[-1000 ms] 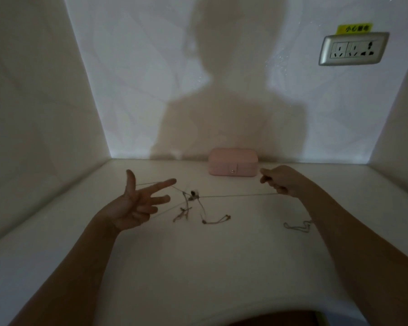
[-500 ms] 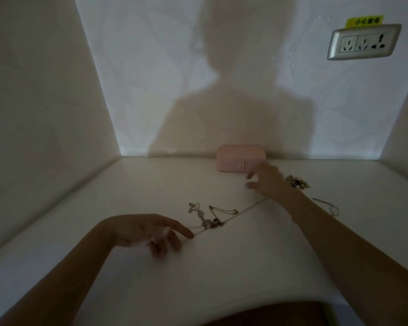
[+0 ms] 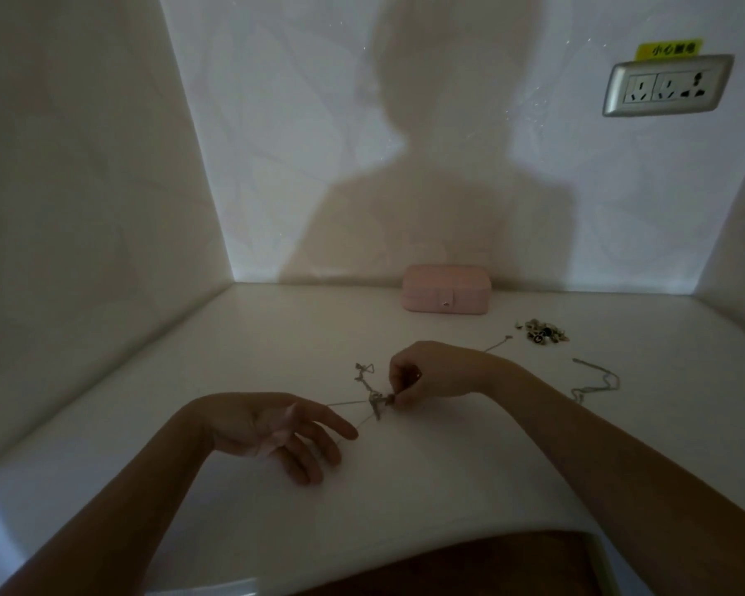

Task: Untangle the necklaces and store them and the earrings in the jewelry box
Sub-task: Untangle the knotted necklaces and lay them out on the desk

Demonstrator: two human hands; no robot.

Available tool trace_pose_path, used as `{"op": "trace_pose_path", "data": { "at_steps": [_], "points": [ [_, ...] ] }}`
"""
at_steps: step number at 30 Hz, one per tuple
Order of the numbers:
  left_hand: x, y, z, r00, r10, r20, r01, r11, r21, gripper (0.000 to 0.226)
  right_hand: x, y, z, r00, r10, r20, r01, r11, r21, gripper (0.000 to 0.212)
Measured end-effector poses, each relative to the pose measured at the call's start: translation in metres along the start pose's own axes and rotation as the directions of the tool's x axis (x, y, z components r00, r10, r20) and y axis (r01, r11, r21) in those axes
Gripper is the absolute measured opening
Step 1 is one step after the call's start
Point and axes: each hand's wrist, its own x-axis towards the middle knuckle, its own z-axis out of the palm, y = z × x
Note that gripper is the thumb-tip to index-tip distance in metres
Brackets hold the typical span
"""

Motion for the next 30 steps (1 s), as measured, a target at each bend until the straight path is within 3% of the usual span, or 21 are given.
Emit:
{"op": "trace_pose_path", "data": {
  "at_steps": [2,4,6,10,14,15,19,24,27,30],
  "points": [
    [-0.003,0.002,0.000,1.000,-0.011,0.006,0.011,1.000,0.019,0.089,0.000,0.002,-0.001,0.999,0.003,-0.033,0.005,0.970,0.245,0.016],
    [-0.005,0.002,0.002,1.000,-0.031,0.003,0.031,0.999,0.037,0.089,0.000,0.007,-0.002,0.998,-0.004,-0.057,0.031,0.869,0.495,0.018],
    [-0.008,0.003,0.003,0.998,-0.059,-0.010,0.059,0.997,0.043,0.093,0.003,0.016,-0.003,0.993,0.013,-0.117,0.053,0.840,0.540,0.019],
    [-0.015,0.002,0.007,0.990,-0.122,-0.075,0.124,0.992,0.017,0.092,0.009,0.027,-0.005,0.970,0.067,-0.235,0.057,0.873,0.484,0.012],
    [-0.015,0.006,0.012,0.938,-0.197,-0.284,0.198,0.980,-0.024,0.032,0.012,0.012,0.000,0.985,0.050,-0.162,-0.013,0.975,0.221,0.018],
    [-0.015,0.007,0.012,0.926,-0.208,-0.315,0.207,0.978,-0.036,0.026,0.013,0.004,0.004,0.987,0.036,-0.155,-0.012,0.989,0.149,0.020],
    [-0.023,0.008,0.008,0.897,-0.236,-0.374,0.216,0.972,-0.095,0.025,0.027,-0.022,0.025,0.992,0.020,-0.125,-0.017,0.999,0.027,0.031],
    [-0.036,0.010,0.010,0.867,-0.277,-0.413,0.295,0.955,-0.021,0.020,0.043,-0.039,0.031,0.999,0.047,0.004,-0.047,0.998,-0.038,0.019],
    [-0.048,0.010,0.007,0.786,-0.292,-0.545,0.334,0.942,-0.022,0.017,0.044,-0.039,0.025,0.998,0.045,0.043,-0.043,0.998,-0.053,0.011],
    [-0.055,0.012,0.001,0.627,-0.246,-0.739,0.276,0.957,-0.085,0.017,0.043,-0.034,0.021,1.000,0.010,0.009,-0.010,0.999,-0.032,0.006]
  ]
}}
